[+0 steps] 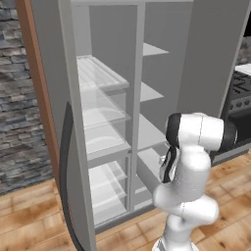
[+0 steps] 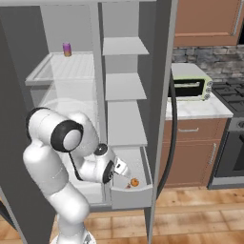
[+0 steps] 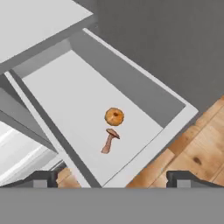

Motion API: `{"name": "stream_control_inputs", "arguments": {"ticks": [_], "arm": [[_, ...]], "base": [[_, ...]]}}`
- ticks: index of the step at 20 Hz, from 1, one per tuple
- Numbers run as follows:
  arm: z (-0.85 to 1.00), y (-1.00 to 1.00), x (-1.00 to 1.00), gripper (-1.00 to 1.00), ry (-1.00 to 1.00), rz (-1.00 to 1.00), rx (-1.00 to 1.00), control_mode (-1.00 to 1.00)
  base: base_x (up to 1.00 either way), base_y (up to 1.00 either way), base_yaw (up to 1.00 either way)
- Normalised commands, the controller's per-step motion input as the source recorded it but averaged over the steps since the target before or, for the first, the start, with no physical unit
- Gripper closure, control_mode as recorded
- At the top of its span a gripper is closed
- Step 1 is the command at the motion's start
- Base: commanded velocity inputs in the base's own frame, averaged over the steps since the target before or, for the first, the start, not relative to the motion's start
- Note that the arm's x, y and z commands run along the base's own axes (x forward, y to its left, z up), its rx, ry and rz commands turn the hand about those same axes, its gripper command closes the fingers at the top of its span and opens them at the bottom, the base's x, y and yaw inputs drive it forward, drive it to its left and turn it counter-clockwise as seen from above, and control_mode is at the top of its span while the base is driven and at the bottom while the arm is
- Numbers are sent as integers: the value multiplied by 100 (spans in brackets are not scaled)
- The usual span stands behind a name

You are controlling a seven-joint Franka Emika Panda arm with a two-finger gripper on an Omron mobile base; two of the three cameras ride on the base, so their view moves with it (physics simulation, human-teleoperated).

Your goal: Take the tangerine and mushroom from the fridge shelf and place them in the freezer drawer to begin freezing them.

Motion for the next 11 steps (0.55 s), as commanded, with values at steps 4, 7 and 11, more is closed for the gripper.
{"name": "stream_control_inputs", "arguments": {"ticks": [4, 7, 11], "arm": [[100, 44, -45, -100, -10, -4, -7, -100], [81, 42, -49, -100, -17, 3, -14, -100], [0, 0, 3, -100, -1, 0, -1, -100]], "base": [[0, 0, 0], [0, 0, 0], [0, 0, 0]]}}
